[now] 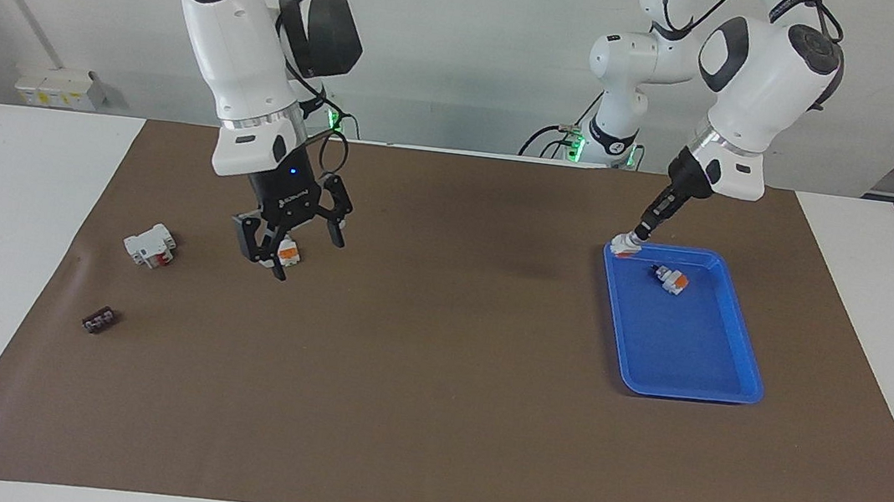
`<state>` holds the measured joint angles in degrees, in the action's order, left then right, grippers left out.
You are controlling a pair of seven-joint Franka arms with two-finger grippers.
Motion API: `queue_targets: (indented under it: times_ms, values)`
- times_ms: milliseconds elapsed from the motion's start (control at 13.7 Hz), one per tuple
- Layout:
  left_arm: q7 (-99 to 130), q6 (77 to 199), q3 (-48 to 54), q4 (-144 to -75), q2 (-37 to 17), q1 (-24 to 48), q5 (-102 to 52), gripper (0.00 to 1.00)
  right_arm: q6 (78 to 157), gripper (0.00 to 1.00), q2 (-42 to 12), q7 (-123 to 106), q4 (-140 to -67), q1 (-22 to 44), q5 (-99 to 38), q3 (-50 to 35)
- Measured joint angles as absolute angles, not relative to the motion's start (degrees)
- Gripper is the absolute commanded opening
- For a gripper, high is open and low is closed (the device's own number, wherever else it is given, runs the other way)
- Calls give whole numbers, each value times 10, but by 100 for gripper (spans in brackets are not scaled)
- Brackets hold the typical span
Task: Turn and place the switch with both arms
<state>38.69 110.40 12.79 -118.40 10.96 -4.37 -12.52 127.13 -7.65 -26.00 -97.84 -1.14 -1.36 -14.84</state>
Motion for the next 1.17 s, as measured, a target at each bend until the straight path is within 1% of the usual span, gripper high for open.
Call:
queue_targets:
  times_ms: [220, 439, 585, 732, 878, 1024, 1098, 1171]
  values:
    - [262, 1104, 128, -1208, 120, -50, -111, 0, 1204, 100, -64, -84, -976, -22, 37, -147]
    - [150, 1105, 128, -1241, 121, -50, -98, 0, 1116, 100, -33, 42, -973, -25, 58, -136]
    - [82, 1119, 128, -1263, 121, -56, -76, 0, 1059, 100, -1, 60, -972, -2, 59, -80]
    - [22, 1159, 127, -1295, 121, -69, -72, 0, 999, 100, 24, 62, -957, 20, 49, -18]
    - [-21, 1212, 127, -1332, 116, -81, -72, 0, 923, 100, 33, 62, -917, 48, 17, 54]
    - [-34, 1246, 128, -1357, 109, -82, -72, 0, 894, 100, 34, 43, -899, 48, 8, 86]
    - [-37, 1253, 129, -1363, 105, -82, -72, 17, 887, 100, 32, 38, -899, 48, 8, 88]
    - [-41, 1259, 129, -1367, 100, -82, -72, 42, 882, 100, 29, 37, -900, 49, 9, 83]
